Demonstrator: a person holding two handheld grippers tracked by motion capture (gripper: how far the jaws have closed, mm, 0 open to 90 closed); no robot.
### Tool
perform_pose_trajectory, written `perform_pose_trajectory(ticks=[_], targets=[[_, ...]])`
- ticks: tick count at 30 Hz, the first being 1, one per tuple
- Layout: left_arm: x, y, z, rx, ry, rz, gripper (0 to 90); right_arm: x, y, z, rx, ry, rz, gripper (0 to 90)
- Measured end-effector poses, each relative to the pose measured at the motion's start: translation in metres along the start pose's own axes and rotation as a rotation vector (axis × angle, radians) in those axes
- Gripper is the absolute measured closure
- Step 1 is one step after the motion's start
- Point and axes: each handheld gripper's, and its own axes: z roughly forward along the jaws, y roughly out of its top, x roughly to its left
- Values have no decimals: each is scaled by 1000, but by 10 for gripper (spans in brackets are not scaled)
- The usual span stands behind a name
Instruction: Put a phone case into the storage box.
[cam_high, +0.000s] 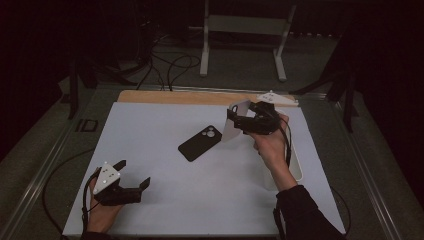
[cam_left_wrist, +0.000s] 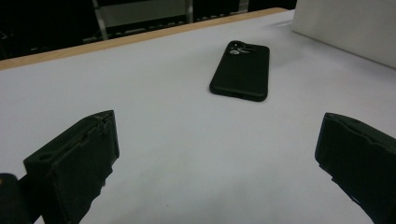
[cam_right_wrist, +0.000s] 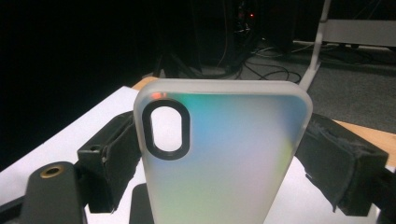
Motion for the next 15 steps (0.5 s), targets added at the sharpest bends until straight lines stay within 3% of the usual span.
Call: perform_pose_trajectory(ticks=[15], targets=[[1,0,-1,-16,7,-12,2,-32,9,2,-15,-81,35,168]])
